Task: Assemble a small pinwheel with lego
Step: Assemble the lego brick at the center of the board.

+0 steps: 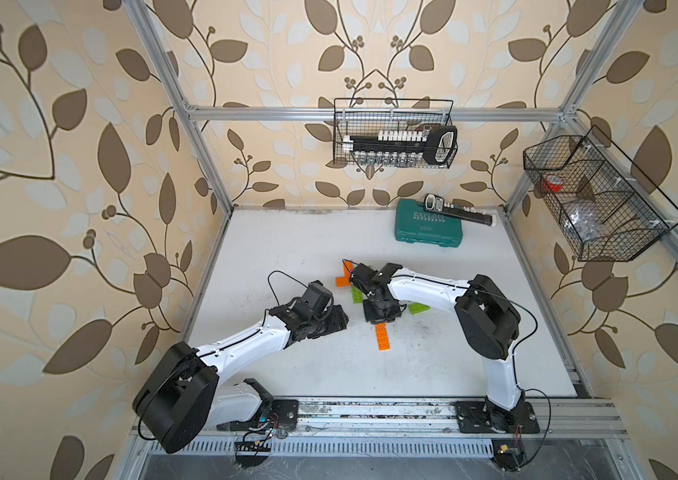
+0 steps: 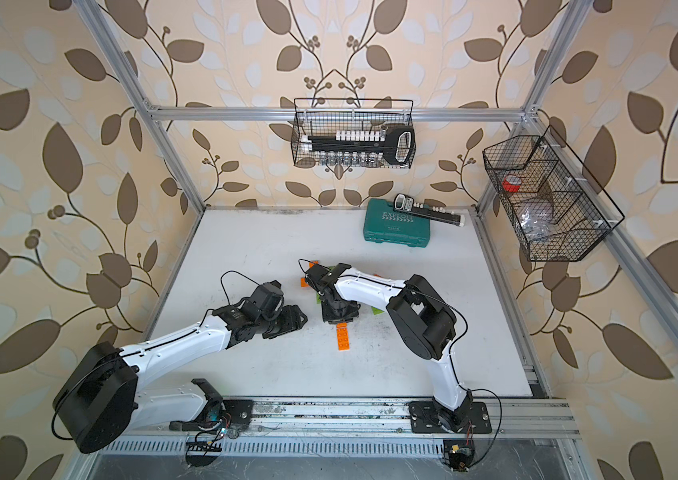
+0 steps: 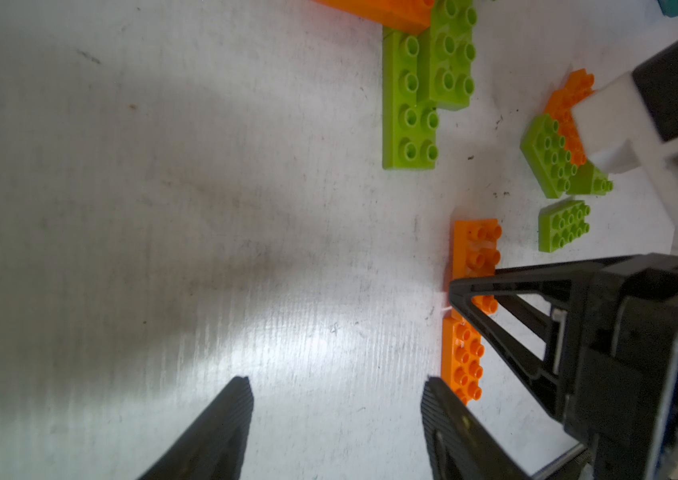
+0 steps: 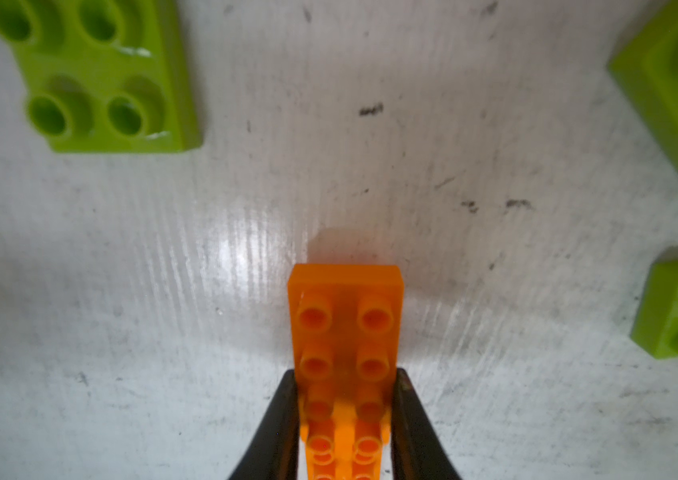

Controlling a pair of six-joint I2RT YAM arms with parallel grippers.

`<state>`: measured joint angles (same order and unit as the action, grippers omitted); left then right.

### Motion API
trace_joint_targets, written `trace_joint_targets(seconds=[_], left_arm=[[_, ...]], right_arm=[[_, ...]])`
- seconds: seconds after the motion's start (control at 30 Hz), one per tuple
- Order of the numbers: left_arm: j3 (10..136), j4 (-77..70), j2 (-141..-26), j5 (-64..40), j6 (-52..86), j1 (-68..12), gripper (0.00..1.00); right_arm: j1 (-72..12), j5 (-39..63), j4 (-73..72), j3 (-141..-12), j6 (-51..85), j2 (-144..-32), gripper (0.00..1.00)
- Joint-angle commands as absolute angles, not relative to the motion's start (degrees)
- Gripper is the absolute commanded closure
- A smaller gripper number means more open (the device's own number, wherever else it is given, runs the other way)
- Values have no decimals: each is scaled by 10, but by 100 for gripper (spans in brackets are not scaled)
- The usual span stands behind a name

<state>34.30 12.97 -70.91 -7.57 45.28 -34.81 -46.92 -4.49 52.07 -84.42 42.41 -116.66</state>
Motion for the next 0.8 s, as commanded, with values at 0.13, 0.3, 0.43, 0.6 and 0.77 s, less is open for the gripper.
trace_joint_targets(seconds=[0.13,0.3,0.43,0.6,0.77], left_arm=[[337,132,-700,-86,446,-346,32],[337,133,-700,-86,445,-346,33],[338,136,-698,-85,444,-346,33],[337,138,-697,-85,443,-345,32],[337,137,-696,-85,445,-346,33]], right_arm=[[-472,-37,526,-832,433,-1178,73],[-473,-33,521,-828,430,-1183,73],[-473,-26,518,-826,425,-1186,73],[-475,-27,523,-818,424,-1180,72],[-476,-26,519,-797,426,-1177,68]])
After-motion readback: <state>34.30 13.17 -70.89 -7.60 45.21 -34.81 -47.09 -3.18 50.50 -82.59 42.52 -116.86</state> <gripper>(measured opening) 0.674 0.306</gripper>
